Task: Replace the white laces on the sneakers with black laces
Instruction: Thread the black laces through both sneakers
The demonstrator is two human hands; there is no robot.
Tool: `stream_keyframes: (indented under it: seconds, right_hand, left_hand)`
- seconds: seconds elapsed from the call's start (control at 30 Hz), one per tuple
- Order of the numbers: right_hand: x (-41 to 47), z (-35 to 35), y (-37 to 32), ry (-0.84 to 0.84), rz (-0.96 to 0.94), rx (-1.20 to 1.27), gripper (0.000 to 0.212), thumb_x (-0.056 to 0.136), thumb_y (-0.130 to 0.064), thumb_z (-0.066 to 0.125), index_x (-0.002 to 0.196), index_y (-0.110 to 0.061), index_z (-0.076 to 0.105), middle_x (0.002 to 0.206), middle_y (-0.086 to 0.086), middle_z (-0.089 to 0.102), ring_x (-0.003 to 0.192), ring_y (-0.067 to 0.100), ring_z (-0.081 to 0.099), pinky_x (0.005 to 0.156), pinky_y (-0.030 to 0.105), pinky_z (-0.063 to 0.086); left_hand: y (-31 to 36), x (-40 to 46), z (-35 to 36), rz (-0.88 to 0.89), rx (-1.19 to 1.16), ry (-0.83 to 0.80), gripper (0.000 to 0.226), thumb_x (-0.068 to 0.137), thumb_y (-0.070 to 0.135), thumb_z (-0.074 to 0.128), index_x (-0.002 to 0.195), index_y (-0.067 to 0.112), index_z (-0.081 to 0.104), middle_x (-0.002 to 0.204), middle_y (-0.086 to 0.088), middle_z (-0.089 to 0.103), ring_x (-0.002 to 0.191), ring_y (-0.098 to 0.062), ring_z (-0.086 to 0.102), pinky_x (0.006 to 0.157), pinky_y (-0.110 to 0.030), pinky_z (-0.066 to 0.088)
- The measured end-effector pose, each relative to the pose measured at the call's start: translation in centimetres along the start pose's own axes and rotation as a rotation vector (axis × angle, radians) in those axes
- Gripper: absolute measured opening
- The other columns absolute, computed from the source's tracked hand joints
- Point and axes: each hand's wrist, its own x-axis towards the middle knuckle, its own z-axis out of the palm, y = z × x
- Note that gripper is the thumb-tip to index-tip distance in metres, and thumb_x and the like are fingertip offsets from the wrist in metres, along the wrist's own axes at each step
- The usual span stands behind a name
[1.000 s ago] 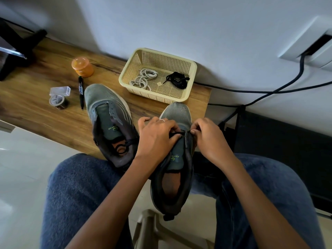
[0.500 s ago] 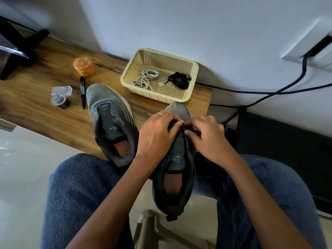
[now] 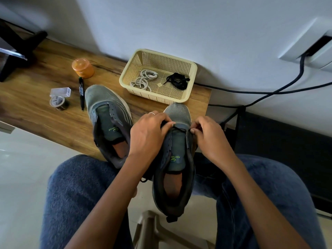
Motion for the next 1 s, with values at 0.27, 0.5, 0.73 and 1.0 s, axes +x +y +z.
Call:
stream_keyframes:
  seconds: [0.27,0.5,0.73,1.0]
  right_hand:
    - [-0.2,-0.8,-1.0,0.146,0.214,0.379,0.005,0.103,-0.011,0.033,0.105,-0.009,0.038,0.076,-0.007,0.05,0.059,-0.016,0.055,0.052,0.002,0.038]
    - [-0.1,-0.9,-0.9,0.451,0.121,0.61,0.008,0.105,-0.015,0.025,0.104,-0.011,0.031,0.094,0.008,0.069,0.062,0.015,0.07,0.063,0.026,0.055]
    - [-0.2,-2.2,-1.8,0.838,-0.154,0.572,0.016,0.104,-0.007,0.023,0.099,-0.021,0.029,0.094,0.017,0.067,0.061,0.01,0.068,0.053,0.024,0.048]
    - [0.4,-2.6,-0.6,0.679,0.017,0.308,0.016,0.092,-0.005,0.047,0.107,-0.009,0.05,0.104,-0.002,0.052,0.1,0.015,0.056,0.088,0.04,0.049]
  left_hand:
    - [-0.1,0.1,0.1,0.029,-0.054,-0.065,0.023,0.086,0.049,0.063,0.09,0.027,0.068,0.081,0.009,0.062,0.082,-0.01,0.057,0.066,-0.026,0.044]
    - [0.1,-0.1,-0.6,0.056,-0.086,-0.252,0.027,0.079,0.053,0.07,0.089,0.029,0.062,0.078,0.009,0.056,0.077,-0.005,0.051,0.06,-0.018,0.035]
    - [0.2,0.0,-0.5,0.106,0.0,-0.211,0.02,0.086,0.051,0.062,0.092,0.032,0.063,0.085,0.012,0.052,0.085,-0.006,0.047,0.066,-0.023,0.031]
    - [0.2,0.4,-0.2,0.063,-0.074,-0.096,0.025,0.091,0.05,0.055,0.089,0.027,0.066,0.095,0.012,0.057,0.094,-0.011,0.045,0.079,-0.033,0.028]
